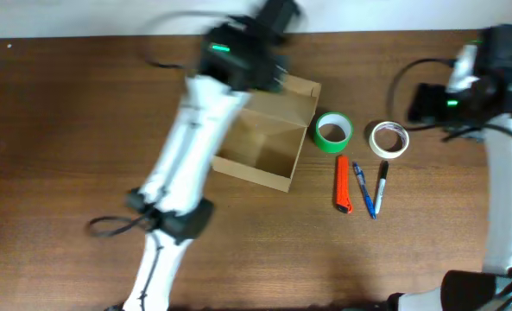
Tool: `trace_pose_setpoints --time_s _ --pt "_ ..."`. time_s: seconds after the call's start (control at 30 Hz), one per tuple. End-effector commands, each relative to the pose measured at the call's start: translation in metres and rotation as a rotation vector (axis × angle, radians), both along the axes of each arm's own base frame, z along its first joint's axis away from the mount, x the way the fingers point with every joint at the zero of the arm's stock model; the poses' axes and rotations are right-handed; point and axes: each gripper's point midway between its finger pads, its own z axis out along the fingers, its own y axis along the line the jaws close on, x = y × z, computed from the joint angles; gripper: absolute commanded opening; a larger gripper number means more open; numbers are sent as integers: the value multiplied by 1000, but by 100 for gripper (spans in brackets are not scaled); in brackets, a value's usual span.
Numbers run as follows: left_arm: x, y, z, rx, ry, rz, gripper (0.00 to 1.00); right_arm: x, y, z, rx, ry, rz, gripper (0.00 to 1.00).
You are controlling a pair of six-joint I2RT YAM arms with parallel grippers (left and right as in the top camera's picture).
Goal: Pack container
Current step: 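Push the cardboard box rightward toward the tapes with the left gripper, then grasp the green tape roll with the right gripper and lift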
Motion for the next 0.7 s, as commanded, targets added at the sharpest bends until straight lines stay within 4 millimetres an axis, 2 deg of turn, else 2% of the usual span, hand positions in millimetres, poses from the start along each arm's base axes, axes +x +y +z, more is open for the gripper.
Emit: trace_pose_setpoints --time_s 0.0,0.1,0.13,0.23,0.3,0.43,0.5,0.57,0.67 --pt "-3 111 78 34 -170 155 87 0 36 9 -136 4 122 91" --pt "-7 183 95 50 -194 290 87 -5 74 9 -157 11 232 95" --pt "-8 200 95 55 -189 318 87 -6 81 9 -159 12 253 96" --pt "-10 251 79 44 -119 400 87 -6 94 7 -159 14 280 99" --pt "-11 279 51 25 -18 445 87 -2 95 5 -150 9 261 100" --pt "-28 323 -24 22 249 543 87 10 91 -13 -126 47 231 99" --pt "-40 337 -57 24 365 576 87 16 90 -31 -114 96 227 100" --pt "-51 346 -85 23 454 599 96 22 90 -53 -105 158 223 97" --pt "-64 353 -120 21 556 617 100 31 93 -85 -52 235 217 91"
